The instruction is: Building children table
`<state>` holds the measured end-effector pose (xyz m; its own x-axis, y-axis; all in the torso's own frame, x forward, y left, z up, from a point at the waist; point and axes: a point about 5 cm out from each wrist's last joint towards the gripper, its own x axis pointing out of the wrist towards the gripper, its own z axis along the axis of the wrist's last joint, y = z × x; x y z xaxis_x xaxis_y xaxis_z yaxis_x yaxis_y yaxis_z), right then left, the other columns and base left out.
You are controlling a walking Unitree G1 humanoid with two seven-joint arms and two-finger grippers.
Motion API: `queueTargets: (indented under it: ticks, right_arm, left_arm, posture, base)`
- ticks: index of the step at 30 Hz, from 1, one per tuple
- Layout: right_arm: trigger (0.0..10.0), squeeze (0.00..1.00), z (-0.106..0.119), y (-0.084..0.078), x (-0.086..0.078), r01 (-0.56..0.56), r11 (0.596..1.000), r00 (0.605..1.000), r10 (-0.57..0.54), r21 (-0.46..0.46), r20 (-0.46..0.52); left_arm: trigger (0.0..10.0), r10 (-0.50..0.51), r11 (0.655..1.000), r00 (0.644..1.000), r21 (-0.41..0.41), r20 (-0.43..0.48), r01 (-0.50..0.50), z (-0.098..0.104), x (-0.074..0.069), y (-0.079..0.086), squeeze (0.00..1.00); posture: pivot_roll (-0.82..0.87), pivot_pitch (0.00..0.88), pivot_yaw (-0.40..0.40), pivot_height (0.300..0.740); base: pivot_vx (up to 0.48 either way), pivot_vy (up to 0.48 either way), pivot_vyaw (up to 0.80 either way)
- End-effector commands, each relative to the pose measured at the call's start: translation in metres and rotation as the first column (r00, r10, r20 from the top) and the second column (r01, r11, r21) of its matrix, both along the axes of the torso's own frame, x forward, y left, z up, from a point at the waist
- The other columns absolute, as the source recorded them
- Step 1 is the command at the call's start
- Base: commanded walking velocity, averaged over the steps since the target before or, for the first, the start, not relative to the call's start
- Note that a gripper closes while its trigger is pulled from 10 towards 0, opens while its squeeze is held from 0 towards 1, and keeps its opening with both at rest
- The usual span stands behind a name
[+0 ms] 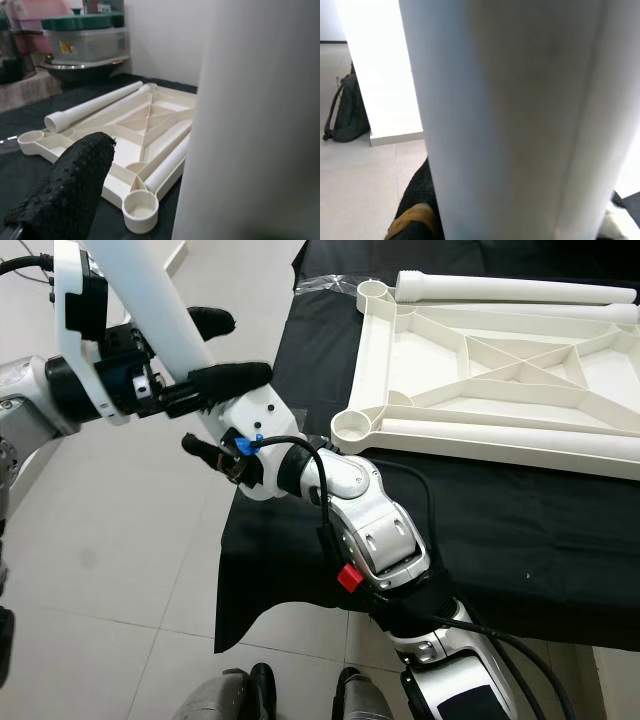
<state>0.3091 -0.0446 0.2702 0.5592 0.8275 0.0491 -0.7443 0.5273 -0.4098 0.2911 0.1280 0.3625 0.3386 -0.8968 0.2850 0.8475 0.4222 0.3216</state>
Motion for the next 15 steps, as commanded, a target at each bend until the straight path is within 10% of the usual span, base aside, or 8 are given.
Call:
queueTargets:
  ticks: [1, 6, 7, 9, 10, 15]
  right_arm:
    - [0.0, 0.00, -0.004, 0.008, -0.002, -0.020, 0.999, 1.000, 0.020, -0.027, -0.009]
    - [0.0, 0.00, -0.007, 0.007, 0.000, -0.011, 1.000, 0.998, 0.011, -0.001, -0.056]
    - [0.0, 0.00, -0.006, 0.009, 0.000, -0.014, 1.000, 0.997, 0.015, 0.023, -0.078]
    - [0.0, 0.00, -0.006, 0.010, -0.001, -0.014, 0.999, 0.997, 0.016, 0.029, -0.082]
    - [0.0, 0.00, -0.005, 0.011, -0.001, -0.013, 0.999, 0.996, 0.016, 0.036, -0.084]
    - [0.0, 0.00, -0.003, 0.011, 0.000, 0.012, 0.998, 0.996, -0.007, 0.056, -0.086]
  left_arm:
    - [10.0, -0.004, 0.999, 0.999, -0.036, 0.034, 0.005, 0.006, -0.005, 0.001, 0.00]
    - [10.0, 0.029, 0.992, 0.997, -0.128, 0.067, -0.020, 0.015, -0.004, 0.005, 0.00]
    - [8.1, 0.037, 0.987, 0.997, -0.159, 0.072, -0.025, 0.017, -0.003, 0.007, 0.00]
    - [8.1, 0.037, 0.985, 0.997, -0.169, 0.071, -0.025, 0.018, -0.002, 0.007, 0.00]
    - [0.0, 0.046, 0.984, 0.997, -0.175, 0.066, -0.034, 0.019, -0.002, 0.008, 0.00]
    - [0.0, 0.031, 0.982, 0.999, -0.187, 0.036, -0.024, 0.018, -0.003, 0.008, 0.00]
  posture:
    - [0.04, 0.232, 0.063, 0.740]
    - [0.04, 0.224, 0.061, 0.740]
    - [0.04, 0.221, 0.057, 0.740]
    - [0.04, 0.221, 0.057, 0.740]
    - [0.04, 0.211, 0.054, 0.740]
    - [0.04, 0.206, 0.056, 0.740]
  base:
    - [0.000, 0.000, 0.00]
    - [0.000, 0.000, 0.00]
    - [0.000, 0.000, 0.00]
    - [0.000, 0.000, 0.00]
    - [0.000, 0.000, 0.00]
    - [0.000, 0.000, 0.00]
